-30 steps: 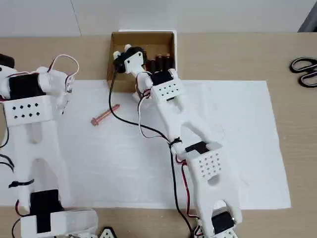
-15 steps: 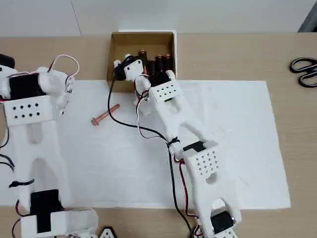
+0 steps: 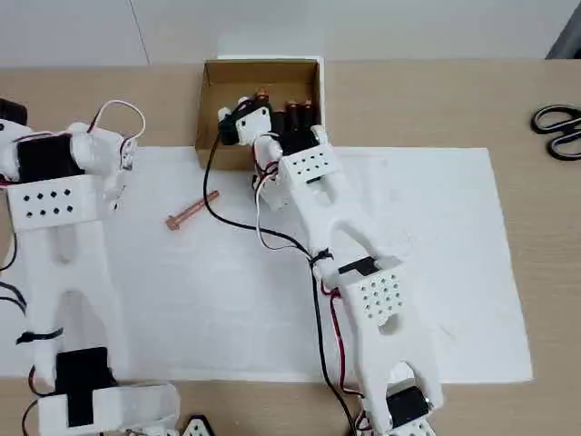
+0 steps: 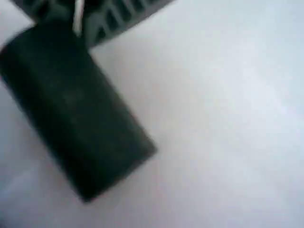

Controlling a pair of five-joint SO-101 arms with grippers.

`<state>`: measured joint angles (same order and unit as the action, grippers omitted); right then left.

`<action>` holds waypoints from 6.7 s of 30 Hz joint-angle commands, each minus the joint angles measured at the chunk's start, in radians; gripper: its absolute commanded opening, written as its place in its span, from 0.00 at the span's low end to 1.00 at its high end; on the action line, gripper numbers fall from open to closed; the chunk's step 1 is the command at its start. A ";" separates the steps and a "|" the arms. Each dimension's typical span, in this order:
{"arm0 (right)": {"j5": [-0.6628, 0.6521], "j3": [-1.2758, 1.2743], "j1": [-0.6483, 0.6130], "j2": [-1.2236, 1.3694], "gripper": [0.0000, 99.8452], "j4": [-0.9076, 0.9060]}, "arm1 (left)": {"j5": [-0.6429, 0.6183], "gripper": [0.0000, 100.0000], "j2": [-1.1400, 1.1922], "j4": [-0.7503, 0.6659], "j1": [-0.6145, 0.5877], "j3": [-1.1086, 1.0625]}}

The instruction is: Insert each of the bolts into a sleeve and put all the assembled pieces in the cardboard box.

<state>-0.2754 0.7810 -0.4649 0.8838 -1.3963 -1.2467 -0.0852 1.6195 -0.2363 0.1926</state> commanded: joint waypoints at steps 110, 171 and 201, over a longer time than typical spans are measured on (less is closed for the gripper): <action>0.209 0.230 0.177 -0.174 0.00 -0.341 | 0.204 0.08 -0.018 0.005 0.020 0.045; 0.295 0.175 0.142 0.025 0.18 -0.325 | 0.204 0.08 -0.018 0.055 0.018 0.045; 0.290 0.044 0.162 -0.473 0.00 -0.344 | 0.307 0.08 0.011 0.104 0.258 0.163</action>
<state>0.0238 0.8853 -0.3099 0.5923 -1.7231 -0.9551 -0.0806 1.7192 -0.0506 0.3276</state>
